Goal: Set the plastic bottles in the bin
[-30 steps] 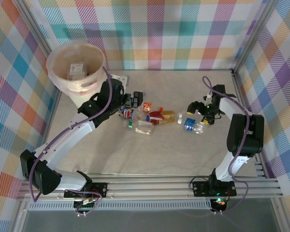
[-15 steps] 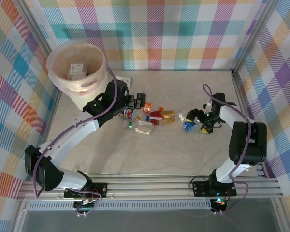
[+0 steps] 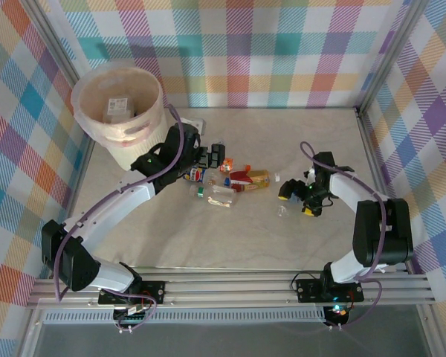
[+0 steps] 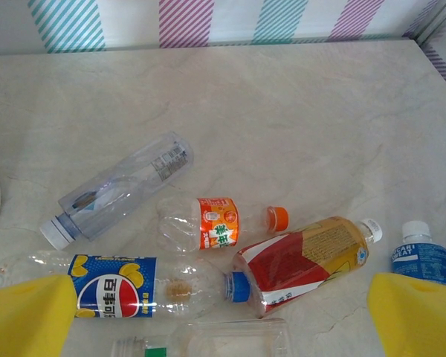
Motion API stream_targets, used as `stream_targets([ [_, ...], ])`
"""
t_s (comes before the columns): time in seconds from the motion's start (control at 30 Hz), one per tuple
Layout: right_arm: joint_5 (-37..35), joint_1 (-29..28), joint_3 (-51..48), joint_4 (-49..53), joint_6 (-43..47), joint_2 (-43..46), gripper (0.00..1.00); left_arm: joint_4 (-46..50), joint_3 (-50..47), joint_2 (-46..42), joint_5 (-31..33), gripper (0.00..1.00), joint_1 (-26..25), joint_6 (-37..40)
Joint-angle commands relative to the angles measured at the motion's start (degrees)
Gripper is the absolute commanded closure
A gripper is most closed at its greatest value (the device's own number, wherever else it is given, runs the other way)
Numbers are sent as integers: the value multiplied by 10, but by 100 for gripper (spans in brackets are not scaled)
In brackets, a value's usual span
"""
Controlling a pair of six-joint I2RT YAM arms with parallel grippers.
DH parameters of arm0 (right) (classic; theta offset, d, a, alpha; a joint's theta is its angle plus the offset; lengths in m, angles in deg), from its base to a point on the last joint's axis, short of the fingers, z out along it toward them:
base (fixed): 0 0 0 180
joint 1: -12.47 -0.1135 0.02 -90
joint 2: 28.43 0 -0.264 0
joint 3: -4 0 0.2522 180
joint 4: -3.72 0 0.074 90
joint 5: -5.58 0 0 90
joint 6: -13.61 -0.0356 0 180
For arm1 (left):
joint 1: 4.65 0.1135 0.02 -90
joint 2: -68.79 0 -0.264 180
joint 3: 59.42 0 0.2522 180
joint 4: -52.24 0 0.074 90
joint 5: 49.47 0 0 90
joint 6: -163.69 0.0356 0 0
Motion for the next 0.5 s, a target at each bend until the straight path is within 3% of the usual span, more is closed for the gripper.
stream_targets([
  [0.0,-36,-11,-5,6,-14,-6,5,-15,6,0,9,0,-8,-9],
  [0.3,-84,-42,2,-5,-27,-39,7,-12,3,-3,18,0,-9,-10],
  [0.47,-91,-46,11,-19,-17,-63,15,-10,4,0,21,0,-9,-12],
])
